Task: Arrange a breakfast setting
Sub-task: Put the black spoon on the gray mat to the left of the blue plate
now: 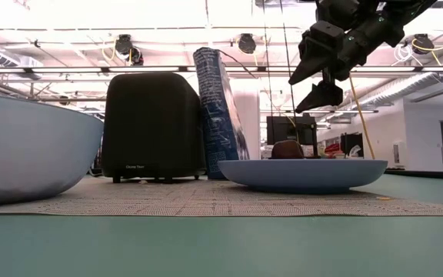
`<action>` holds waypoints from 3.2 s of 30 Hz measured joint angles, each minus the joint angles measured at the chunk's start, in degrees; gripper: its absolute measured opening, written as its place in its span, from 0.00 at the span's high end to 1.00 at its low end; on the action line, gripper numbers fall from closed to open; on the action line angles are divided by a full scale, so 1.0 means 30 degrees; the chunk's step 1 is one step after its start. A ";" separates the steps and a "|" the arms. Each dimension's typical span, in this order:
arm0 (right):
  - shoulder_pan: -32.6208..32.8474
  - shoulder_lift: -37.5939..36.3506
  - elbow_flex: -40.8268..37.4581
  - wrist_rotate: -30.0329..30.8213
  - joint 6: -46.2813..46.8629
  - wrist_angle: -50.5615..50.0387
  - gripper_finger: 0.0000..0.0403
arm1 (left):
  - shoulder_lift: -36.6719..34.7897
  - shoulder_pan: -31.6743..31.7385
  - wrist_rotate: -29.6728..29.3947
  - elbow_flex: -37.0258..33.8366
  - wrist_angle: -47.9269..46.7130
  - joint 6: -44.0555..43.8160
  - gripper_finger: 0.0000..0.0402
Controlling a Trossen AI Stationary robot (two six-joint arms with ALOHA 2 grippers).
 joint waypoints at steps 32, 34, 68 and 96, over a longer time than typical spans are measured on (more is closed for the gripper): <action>0.0005 -0.0001 0.0000 0.0041 0.0007 0.0007 0.01 | -0.5340 0.0131 -0.0354 0.0000 0.5157 -0.2929 0.77; 0.0000 -0.0003 0.0000 0.0037 0.0007 0.0007 0.01 | -0.5340 0.0131 -0.0868 0.0000 0.5339 -0.2942 0.77; 0.0005 -0.0001 0.0000 0.0044 0.0005 0.0012 0.01 | 0.3257 0.6230 -0.8650 0.0000 0.6532 0.5079 0.77; 0.0000 0.0004 0.0000 0.0039 0.0000 0.0007 0.01 | 0.6331 0.8320 -1.0739 0.0000 0.4377 0.6419 0.77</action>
